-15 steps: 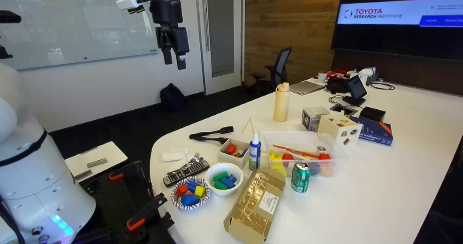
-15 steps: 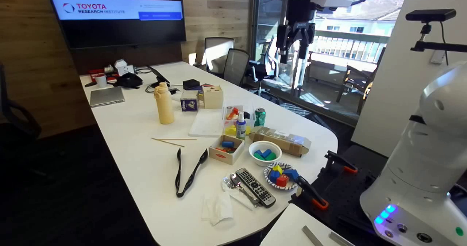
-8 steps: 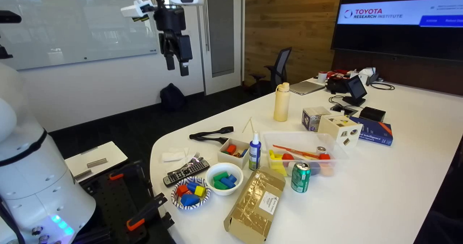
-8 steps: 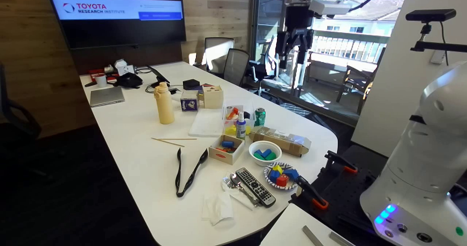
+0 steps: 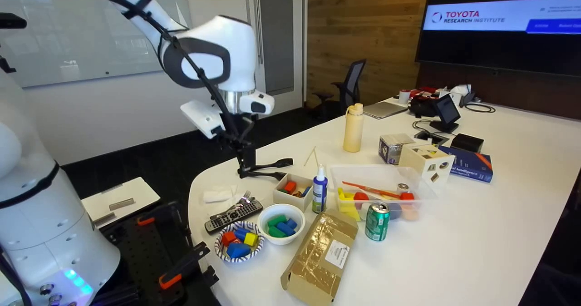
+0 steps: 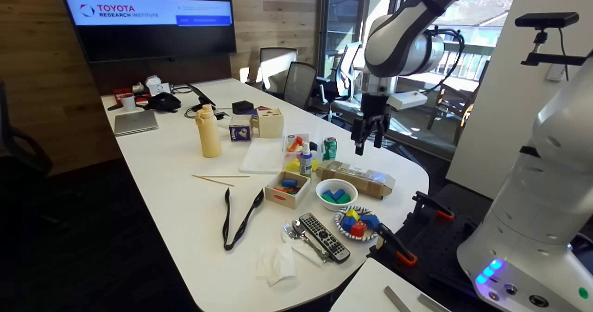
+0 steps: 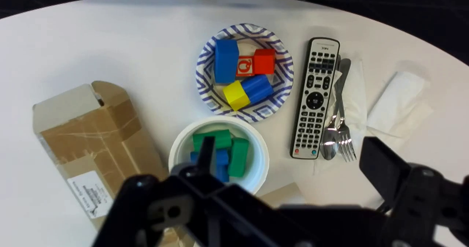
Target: Remove one blue block from the black and white bowl and place it in the white bowl
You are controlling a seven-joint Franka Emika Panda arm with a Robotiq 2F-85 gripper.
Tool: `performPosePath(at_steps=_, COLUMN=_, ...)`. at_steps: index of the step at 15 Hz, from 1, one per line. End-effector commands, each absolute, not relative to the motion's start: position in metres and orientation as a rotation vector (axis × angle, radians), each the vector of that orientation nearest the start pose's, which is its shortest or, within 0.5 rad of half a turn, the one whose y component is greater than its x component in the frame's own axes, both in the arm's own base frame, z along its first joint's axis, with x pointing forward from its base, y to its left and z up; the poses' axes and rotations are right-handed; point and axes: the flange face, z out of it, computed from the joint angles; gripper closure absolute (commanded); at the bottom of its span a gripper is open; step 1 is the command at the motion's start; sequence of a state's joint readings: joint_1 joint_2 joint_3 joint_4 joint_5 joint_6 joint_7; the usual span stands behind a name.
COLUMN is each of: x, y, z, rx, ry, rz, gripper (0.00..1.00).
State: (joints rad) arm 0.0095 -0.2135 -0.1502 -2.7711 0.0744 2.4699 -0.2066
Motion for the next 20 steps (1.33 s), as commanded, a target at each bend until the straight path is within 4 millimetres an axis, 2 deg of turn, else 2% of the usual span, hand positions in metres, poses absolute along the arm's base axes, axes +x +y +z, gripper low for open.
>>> performPosePath(at_steps=1, x=0.364, y=-0.054, z=0.202, rx=-2.991, ry=-0.008, rz=0.174, gripper=0.0)
performPosePath(at_steps=4, x=0.358, y=-0.054, z=0.164, rx=-2.949, ry=0.025, rz=0.216, gripper=0.0)
performPosePath(at_steps=8, x=0.353, y=-0.05, z=0.129, rx=-2.927, ry=0.069, rz=0.24, gripper=0.0)
performPosePath(at_steps=20, x=0.344, y=-0.057, z=0.054, rx=-3.053, ry=0.291, rz=0.183, gripper=0.0)
